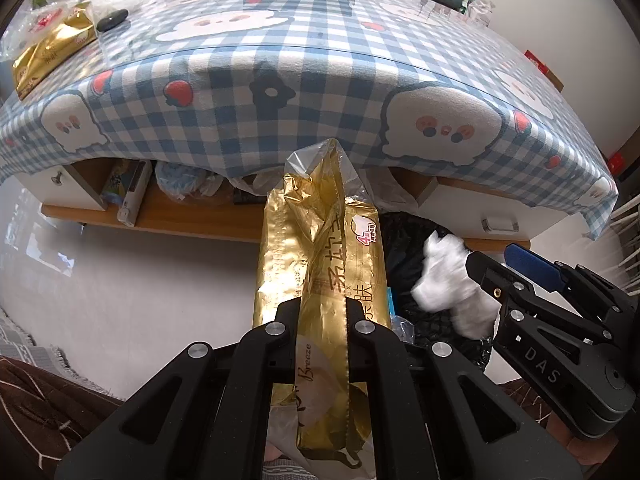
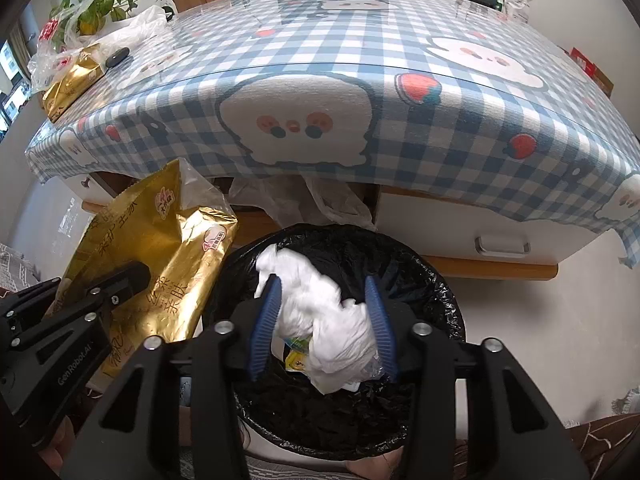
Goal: Collect trash
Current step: 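Lift and carry the gold foil bag and tissue over the black trash bin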
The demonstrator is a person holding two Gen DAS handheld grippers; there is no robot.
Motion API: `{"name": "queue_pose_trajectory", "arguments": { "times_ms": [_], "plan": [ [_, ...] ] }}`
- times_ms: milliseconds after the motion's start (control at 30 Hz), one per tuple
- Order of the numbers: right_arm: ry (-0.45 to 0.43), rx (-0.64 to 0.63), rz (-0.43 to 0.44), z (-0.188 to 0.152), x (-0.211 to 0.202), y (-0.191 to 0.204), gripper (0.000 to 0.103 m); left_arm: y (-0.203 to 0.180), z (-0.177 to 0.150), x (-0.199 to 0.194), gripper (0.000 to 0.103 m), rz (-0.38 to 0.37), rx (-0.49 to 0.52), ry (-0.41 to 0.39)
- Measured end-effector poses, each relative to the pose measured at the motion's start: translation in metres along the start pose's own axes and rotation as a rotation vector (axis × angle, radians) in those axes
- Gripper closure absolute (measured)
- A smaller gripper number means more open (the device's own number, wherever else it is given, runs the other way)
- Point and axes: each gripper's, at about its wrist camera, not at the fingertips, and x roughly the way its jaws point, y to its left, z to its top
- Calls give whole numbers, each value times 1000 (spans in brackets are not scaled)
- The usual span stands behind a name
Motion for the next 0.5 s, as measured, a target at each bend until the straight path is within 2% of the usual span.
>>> {"name": "queue_pose_trajectory", "arguments": {
  "times_ms": [433, 500],
  "plan": [
    [-43, 53, -28, -1, -25, -37, 16, -32, 1, 12, 99, -40, 48, 12],
    [-53, 72, -37, -1, -30, -47, 14, -39, 2, 13, 99, -48, 54, 10]
  ]
}}
